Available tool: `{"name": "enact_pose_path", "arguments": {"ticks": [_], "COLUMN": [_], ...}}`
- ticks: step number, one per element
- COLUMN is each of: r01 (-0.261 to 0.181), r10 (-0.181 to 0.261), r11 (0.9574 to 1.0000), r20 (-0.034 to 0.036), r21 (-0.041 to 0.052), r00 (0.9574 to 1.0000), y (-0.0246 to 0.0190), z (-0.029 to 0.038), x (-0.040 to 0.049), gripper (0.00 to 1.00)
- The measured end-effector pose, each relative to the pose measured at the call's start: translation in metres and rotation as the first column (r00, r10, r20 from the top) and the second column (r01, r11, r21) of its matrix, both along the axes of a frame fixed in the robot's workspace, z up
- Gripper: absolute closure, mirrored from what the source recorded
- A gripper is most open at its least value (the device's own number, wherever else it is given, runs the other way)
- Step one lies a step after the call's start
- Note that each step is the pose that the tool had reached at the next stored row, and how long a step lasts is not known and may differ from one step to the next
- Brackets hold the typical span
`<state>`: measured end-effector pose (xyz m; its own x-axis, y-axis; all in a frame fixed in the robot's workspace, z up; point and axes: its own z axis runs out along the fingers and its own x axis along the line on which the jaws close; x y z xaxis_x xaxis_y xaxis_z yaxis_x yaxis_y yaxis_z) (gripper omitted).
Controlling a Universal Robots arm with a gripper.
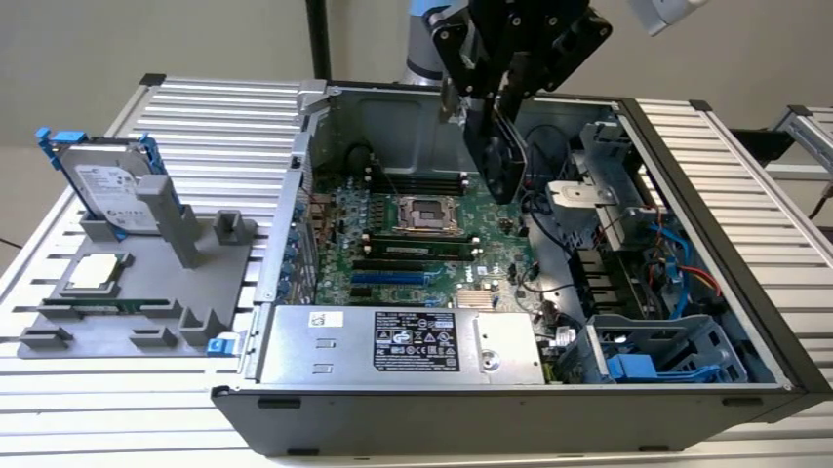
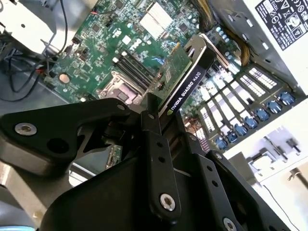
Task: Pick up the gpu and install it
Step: 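Insert the gpu into the slot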
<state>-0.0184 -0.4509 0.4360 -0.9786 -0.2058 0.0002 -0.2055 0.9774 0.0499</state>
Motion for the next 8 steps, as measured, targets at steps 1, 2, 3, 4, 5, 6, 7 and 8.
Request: {"name": "enact_pose_path", "arguments": {"ticks": [1,2,3,4,5,6,7,8], "r01": [-0.014,-0.027,-0.041,-0.054,-0.069,-0.082,-0.096,-0.109], "r10": [0.014,0.027,0.041,0.054,0.069,0.082,0.096,0.109], "r11": [0.9999,0.9996,0.9992,0.9985,0.9976,0.9966,0.9954,0.9940], "r20": [0.0000,0.0000,0.0000,0.0000,0.0000,0.0000,0.0000,0.0000], "r21": [0.0000,0.0000,0.0000,0.0000,0.0000,0.0000,0.0000,0.0000], "r00": [0.9999,0.9996,0.9992,0.9985,0.9976,0.9966,0.9954,0.9940], "y": [0.0000,0.0000,0.0000,0.0000,0.0000,0.0000,0.0000,0.0000], "z": [0.0000,0.0000,0.0000,0.0000,0.0000,0.0000,0.0000,0.0000], "x": [0.0000,0.0000,0.0000,0.0000,0.0000,0.0000,0.0000,0.0000], "gripper": [1.00,1.00,1.00,1.00,1.00,1.00,1.00,1.00]}}
